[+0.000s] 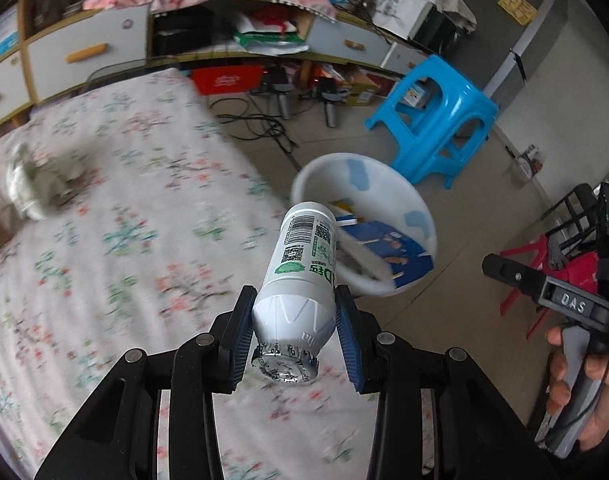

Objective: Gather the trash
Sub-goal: 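Drop the blue box into the bin with the right tool while the left tool carries the bottle, then release the white bottle into the bin with the left tool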

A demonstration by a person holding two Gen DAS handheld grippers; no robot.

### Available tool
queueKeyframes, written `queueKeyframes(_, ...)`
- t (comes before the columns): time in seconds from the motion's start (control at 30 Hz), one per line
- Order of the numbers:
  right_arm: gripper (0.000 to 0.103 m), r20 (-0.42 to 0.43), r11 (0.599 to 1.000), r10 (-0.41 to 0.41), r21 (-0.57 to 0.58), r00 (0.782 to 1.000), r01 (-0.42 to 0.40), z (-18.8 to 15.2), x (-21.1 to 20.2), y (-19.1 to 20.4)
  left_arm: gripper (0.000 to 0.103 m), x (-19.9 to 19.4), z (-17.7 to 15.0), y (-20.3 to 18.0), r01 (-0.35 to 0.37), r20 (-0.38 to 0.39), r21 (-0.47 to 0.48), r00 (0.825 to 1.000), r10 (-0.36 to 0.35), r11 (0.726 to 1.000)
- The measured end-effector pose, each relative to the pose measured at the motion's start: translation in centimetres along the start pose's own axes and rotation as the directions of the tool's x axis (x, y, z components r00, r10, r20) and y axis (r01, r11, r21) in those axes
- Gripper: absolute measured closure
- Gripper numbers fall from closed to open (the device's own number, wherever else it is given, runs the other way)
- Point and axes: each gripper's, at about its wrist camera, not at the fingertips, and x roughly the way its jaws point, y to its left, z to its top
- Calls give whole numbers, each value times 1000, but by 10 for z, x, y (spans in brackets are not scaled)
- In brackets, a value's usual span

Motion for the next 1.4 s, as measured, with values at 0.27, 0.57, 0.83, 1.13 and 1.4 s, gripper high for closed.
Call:
queueKeyframes(0.27, 17, 15, 998, 16, 54, 1000, -17, 5, -10, -20, 62, 27, 20, -32, 2, -6, 49, 1000, -2, 999)
queueKeyframes(0.57, 17, 25, 997, 28, 73, 999, -30, 7, -16, -25, 27, 43, 31, -39, -77, 16, 74, 997, 76, 994)
queueKeyframes(0.83, 17, 41, 998, 15, 63, 999, -18, 8, -21, -19, 8, 22, 22, -20, -163, 32, 41, 986, 162, 986)
queueKeyframes(1.13, 17, 50, 999, 43, 12, 998, -43, 8, -24, 16, 2, -20, 12, 42, -281, 82, 2, 957, 280, 960)
queueKeyframes(1.4, 17, 28, 997, 47, -55, 999, -46, 7, -9, 66, 2, -49, 7, 126, -364, 79, -57, 926, 368, 929)
